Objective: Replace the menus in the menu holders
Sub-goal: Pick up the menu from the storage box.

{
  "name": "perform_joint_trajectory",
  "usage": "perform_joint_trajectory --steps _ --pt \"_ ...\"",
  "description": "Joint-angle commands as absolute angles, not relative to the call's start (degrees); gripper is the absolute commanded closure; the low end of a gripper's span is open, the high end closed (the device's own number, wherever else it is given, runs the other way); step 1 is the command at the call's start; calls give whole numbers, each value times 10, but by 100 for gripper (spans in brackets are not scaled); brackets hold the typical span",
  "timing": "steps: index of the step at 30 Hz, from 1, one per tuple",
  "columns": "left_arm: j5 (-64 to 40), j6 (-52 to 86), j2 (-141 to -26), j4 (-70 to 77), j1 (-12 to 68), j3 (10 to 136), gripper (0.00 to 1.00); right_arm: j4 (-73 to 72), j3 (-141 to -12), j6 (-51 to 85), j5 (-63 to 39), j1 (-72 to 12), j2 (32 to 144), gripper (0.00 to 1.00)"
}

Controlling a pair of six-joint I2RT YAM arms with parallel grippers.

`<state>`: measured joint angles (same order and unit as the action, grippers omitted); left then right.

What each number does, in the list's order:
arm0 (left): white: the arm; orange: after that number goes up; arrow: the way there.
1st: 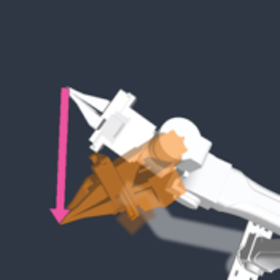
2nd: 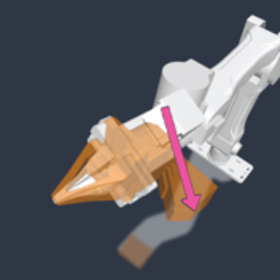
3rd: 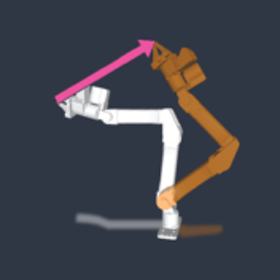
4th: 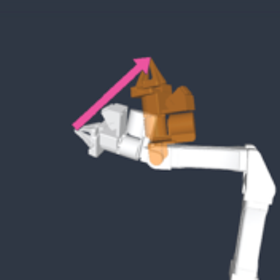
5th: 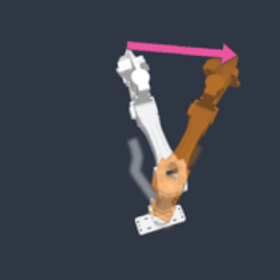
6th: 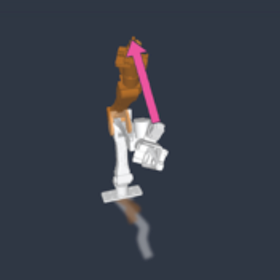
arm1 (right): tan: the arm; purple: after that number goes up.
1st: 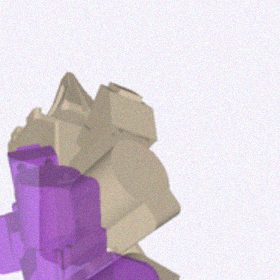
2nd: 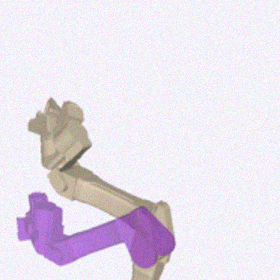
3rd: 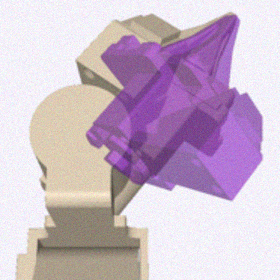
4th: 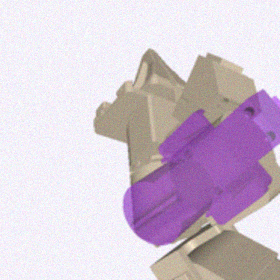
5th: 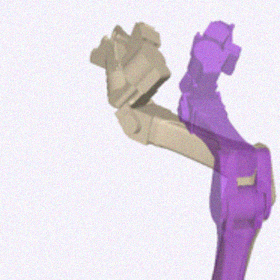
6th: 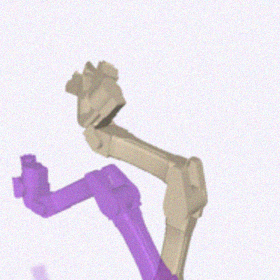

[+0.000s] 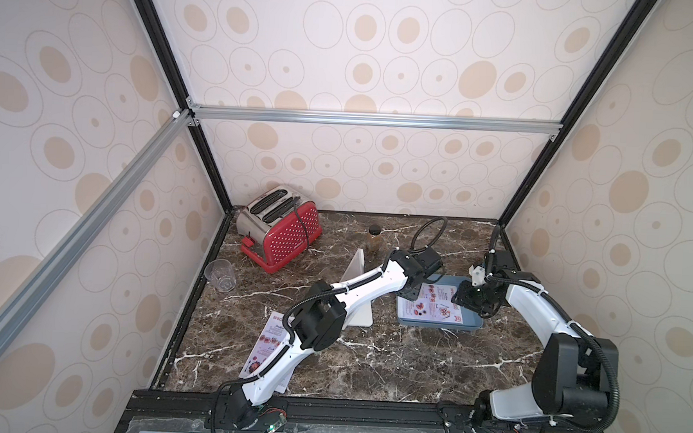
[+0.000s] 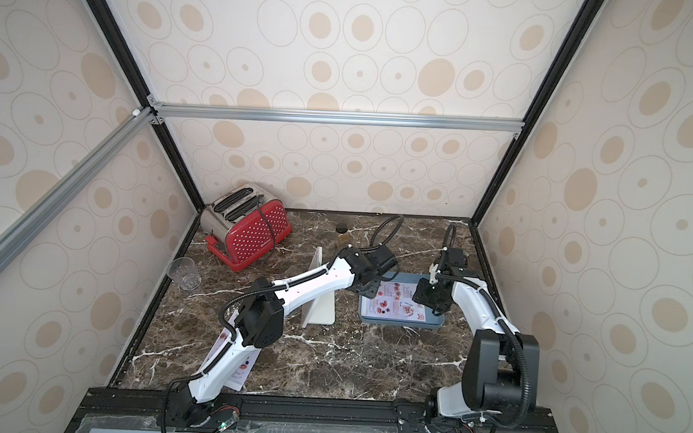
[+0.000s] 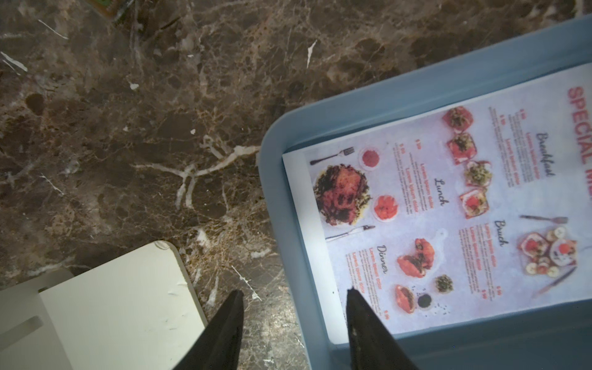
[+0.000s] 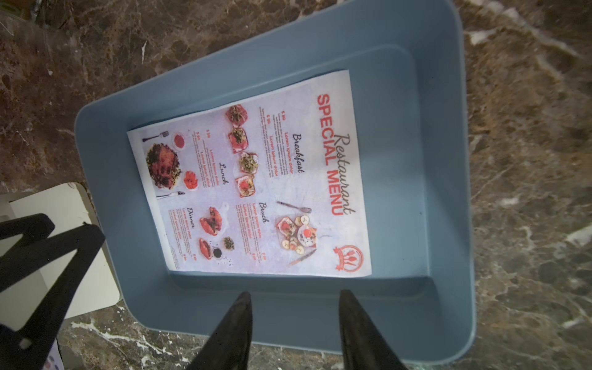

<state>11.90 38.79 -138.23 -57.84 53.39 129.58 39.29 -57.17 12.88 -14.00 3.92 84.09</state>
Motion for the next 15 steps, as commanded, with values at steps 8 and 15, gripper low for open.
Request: perform_joint_trajectory --steps 8,15 --pt "102 415 -1416 -580 521 1315 59 334 -592 128 -152 59 889 55" --pt "85 419 -1426 -573 517 1317 71 313 -599 125 -166 63 927 55"
